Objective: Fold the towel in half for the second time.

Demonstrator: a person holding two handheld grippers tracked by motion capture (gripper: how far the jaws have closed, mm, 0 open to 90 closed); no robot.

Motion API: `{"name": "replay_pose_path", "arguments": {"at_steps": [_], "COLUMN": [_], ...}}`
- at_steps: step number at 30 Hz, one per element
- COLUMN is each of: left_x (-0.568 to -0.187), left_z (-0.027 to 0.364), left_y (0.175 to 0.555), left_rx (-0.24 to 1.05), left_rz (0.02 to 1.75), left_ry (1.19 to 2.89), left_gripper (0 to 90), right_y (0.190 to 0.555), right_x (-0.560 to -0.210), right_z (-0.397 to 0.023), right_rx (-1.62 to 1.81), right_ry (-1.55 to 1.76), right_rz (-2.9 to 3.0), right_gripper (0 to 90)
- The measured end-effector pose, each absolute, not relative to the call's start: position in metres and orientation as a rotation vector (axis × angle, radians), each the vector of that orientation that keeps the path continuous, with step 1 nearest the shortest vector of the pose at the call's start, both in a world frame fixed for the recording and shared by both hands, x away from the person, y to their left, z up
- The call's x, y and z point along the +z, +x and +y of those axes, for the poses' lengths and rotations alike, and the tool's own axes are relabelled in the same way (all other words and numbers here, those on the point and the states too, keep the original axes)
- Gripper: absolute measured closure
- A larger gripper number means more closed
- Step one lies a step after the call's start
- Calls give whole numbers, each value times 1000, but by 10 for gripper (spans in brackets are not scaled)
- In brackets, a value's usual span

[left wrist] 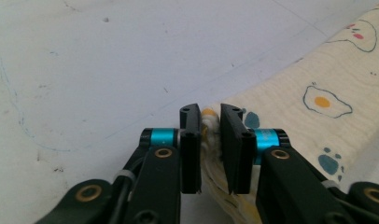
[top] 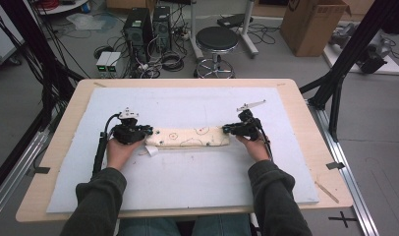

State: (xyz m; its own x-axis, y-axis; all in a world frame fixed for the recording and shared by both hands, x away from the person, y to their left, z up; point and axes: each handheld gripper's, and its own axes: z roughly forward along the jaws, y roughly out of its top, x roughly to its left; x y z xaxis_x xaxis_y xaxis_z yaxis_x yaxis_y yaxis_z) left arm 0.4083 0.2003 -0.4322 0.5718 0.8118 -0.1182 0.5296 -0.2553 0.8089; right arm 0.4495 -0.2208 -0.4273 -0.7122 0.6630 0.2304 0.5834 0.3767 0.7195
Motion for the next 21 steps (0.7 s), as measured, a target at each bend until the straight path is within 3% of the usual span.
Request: {"name": "replay_pose_path", "arguments": {"at_steps": [7, 10, 21], "left_x": [-429, -425, -412], "left_z": [202, 205, 203], "left_y": [407, 405, 392], "left_rx": [415, 428, 389], "left_rz": [1099, 1087, 985], "left_ry": [1903, 1890, 1866], "left_gripper": [614, 596, 566], "right_y": [449, 447, 439], "right_x": [-426, -422, -411], "right_z": [-222, -224, -227], "right_rx": [1296, 1307, 1361], "right_ry": [1161, 1145, 1101], "right_rz": [2501, 2479, 2453], "right_gripper": [666, 613, 566]}}
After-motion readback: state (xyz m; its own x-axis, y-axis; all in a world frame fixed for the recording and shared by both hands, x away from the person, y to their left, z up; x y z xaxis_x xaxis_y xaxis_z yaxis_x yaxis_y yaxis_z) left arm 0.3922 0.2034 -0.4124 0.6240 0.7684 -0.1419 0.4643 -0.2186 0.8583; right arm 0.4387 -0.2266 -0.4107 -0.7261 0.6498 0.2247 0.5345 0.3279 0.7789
